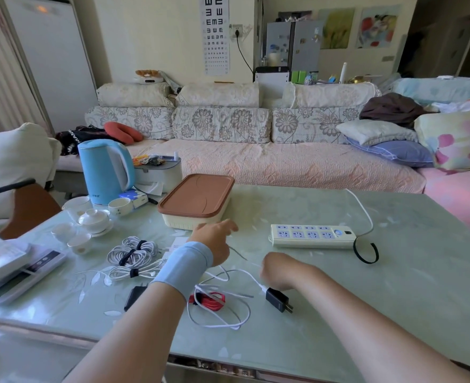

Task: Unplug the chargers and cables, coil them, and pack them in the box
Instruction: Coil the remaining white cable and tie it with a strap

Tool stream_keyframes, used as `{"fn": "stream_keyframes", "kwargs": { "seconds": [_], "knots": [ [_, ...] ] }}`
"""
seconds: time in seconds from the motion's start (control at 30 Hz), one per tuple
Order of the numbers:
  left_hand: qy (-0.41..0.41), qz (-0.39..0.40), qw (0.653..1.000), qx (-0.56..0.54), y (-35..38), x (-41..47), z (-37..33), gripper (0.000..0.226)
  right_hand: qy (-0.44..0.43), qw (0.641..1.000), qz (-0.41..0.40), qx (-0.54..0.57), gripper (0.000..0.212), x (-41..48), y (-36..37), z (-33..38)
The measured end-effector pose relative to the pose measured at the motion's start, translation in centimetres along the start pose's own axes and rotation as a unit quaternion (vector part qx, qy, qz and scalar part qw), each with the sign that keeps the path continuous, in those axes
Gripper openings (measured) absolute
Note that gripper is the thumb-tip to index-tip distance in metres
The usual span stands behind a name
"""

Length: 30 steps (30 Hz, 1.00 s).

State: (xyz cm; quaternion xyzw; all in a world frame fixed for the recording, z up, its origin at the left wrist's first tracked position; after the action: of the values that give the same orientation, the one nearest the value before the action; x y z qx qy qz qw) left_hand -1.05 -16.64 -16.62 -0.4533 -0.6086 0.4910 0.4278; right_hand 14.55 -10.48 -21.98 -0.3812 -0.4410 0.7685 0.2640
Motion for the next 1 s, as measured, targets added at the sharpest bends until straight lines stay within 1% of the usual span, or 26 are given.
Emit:
{"fn": "stream_keyframes", "kwargs": {
  "seconds": [0.07,0.13,0.2,0.23,0.3,0.33,0.4,0.47,0.5,0.57,0.63,0.67,0.7,0.77,0.8,0.83,0.9,0.93,0.97,1.0],
  "knots": [
    [0.021,0.056,0.996,0.066,0.6,0.1,-0.5,0.054,-0.02,1.0,0.003,0.004,0.017,0.1,0.4,0.2],
    [0.012,0.091,0.992,0.087,1.3,0.3,-0.8,0.059,-0.041,0.999,0.005,0.01,0.016,-0.1,0.8,0.7],
    [0.012,0.108,0.991,0.075,1.8,0.4,-1.4,0.06,-0.034,0.999,0.001,0.0,0.027,-0.1,1.4,0.9],
    [0.018,0.114,0.991,0.068,2.0,0.5,-1.7,0.06,-0.022,1.0,0.003,-0.018,0.025,0.1,1.7,0.8],
    [0.026,0.134,0.989,0.053,2.4,0.6,-2.3,0.059,-0.012,0.998,0.015,-0.06,0.01,0.0,1.9,0.8],
    [0.031,0.148,0.987,0.045,2.5,0.5,-2.5,0.059,-0.008,0.997,0.021,-0.068,0.009,-0.1,1.8,0.6],
    [0.04,0.159,0.986,0.037,2.4,0.6,-2.8,0.06,-0.015,0.999,-0.014,-0.049,0.024,-0.4,0.6,0.4],
    [0.047,0.146,0.988,0.026,2.0,0.6,-3.3,0.059,-0.04,0.995,-0.087,0.036,0.02,-1.0,-1.4,0.2],
    [0.05,0.136,0.989,0.013,1.6,0.6,-3.5,0.056,-0.051,0.988,-0.119,0.085,0.022,-1.3,-2.4,0.0],
    [0.036,0.11,0.992,-0.054,1.0,1.0,-3.8,0.038,-0.068,0.969,-0.147,0.186,0.022,-1.9,-4.1,-0.6],
    [0.009,0.072,0.984,-0.161,0.2,1.4,-3.5,0.011,-0.071,0.945,-0.178,0.266,0.018,-2.4,-5.5,-1.6],
    [0.006,0.048,0.979,-0.196,-0.5,1.5,-3.5,0.011,-0.071,0.929,-0.196,0.304,0.02,-2.7,-6.2,-2.2],
    [0.008,0.035,0.973,-0.229,-1.0,1.7,-3.4,0.019,-0.074,0.913,-0.205,0.344,0.024,-2.9,-6.9,-3.0],
    [0.016,0.05,0.947,-0.316,-1.9,1.7,-3.9,0.027,-0.095,0.871,-0.196,0.44,0.03,-3.2,-7.8,-3.9],
    [0.017,0.074,0.938,-0.339,-2.2,1.6,-4.3,0.028,-0.102,0.842,-0.189,0.495,0.032,-3.4,-8.2,-4.2],
    [0.013,0.104,0.935,-0.338,-2.5,1.3,-4.5,0.029,-0.1,0.811,-0.185,0.546,0.032,-3.6,-8.5,-4.5],
    [-0.003,0.169,0.937,-0.304,-2.4,0.8,-4.6,0.031,-0.069,0.765,-0.19,0.611,0.032,-3.9,-9.0,-5.1],
    [-0.008,0.189,0.932,-0.309,-2.2,0.7,-4.4,0.03,-0.051,0.753,-0.195,0.626,0.03,-4.1,-9.2,-5.3],
    [-0.014,0.194,0.919,-0.343,-2.2,0.6,-4.3,0.028,-0.036,0.747,-0.202,0.632,0.028,-4.2,-9.3,-5.4],
    [-0.021,0.179,0.898,-0.401,-2.4,0.7,-4.3,0.026,-0.027,0.748,-0.207,0.631,0.027,-4.4,-9.3,-5.5]
  ]
}}
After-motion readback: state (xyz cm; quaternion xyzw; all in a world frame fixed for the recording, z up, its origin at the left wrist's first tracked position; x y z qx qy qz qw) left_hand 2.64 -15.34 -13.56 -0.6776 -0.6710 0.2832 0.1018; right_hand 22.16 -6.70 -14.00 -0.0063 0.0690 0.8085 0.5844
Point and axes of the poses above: each hand's wrist, its own x-axis towards the middle knuckle, its own y-axis out of the palm, z = x × y, the point moved 3 cm from there along x, towards the middle knuckle, and after that the axes turned 8 degrees about x, right-handed, at the moved point
